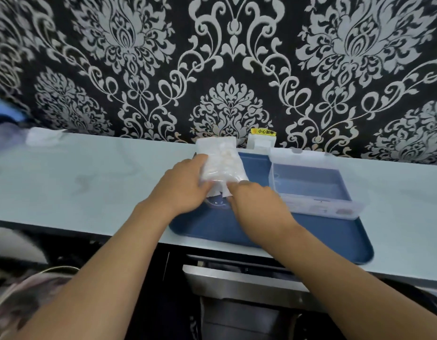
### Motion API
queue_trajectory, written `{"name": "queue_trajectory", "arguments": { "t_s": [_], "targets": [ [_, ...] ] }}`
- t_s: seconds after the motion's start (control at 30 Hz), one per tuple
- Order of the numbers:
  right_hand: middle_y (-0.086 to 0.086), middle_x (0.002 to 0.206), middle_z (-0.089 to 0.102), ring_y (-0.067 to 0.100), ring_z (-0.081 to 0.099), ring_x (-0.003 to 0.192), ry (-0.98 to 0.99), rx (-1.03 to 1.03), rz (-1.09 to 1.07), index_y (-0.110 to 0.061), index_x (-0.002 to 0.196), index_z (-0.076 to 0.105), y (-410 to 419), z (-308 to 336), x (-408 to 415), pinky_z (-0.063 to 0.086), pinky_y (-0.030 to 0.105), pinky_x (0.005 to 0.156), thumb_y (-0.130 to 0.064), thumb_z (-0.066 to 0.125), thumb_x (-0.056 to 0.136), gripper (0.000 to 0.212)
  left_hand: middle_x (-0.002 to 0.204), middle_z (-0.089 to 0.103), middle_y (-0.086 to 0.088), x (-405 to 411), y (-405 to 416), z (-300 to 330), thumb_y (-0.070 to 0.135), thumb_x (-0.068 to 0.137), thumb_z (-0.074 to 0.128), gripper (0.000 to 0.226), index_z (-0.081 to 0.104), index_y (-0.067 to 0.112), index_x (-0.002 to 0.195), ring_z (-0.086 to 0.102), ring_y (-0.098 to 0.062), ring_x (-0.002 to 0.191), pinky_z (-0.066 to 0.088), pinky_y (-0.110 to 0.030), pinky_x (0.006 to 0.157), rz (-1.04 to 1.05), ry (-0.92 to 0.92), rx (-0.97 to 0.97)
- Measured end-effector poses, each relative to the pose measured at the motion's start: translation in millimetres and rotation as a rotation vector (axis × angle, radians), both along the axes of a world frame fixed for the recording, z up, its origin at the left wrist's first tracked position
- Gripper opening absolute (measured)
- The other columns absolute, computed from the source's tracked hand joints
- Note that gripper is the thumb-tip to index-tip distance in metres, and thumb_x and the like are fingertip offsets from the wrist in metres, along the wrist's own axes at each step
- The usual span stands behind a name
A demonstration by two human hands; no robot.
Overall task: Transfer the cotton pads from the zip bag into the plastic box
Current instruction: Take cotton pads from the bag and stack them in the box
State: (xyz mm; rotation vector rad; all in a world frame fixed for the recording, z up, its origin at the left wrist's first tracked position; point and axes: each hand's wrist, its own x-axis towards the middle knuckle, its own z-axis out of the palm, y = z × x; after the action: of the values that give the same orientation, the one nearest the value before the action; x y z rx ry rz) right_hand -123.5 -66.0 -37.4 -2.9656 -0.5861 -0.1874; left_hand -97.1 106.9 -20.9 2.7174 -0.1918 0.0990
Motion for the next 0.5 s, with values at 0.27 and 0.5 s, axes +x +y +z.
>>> {"name": "queue_trajectory", "arguments": {
  "t_s": [0.27,0.5],
  "targets": [
    [-0.002,0.089,0.049,0.024,0.054,0.076,-0.337,0.075,-0.173,-0.023,0.100,0.062,-7,19,19,0.036,0.030,0.047,-0.008,0.080,0.070,0.038,0.105,0.069,-0.002,4,-14,14,0.048,0.101,0.038,0.039,0.067,0.034,0.122,0.064,-0.030,0.097,0.052,-0.040,0.080,0.070,-0.254,-0.027],
    [0.008,0.101,0.049,0.030,0.046,0.092,-0.412,-0.034,-0.231,-0.029,0.131,0.058,-13,19,38,0.047,0.042,0.071,-0.030,0.092,0.057,0.082,0.088,0.059,-0.001,10,-24,19,0.044,0.102,0.038,0.038,0.071,0.028,0.095,0.060,-0.030,0.079,0.051,-0.041,0.070,0.119,-0.314,-0.057]
  ]
}}
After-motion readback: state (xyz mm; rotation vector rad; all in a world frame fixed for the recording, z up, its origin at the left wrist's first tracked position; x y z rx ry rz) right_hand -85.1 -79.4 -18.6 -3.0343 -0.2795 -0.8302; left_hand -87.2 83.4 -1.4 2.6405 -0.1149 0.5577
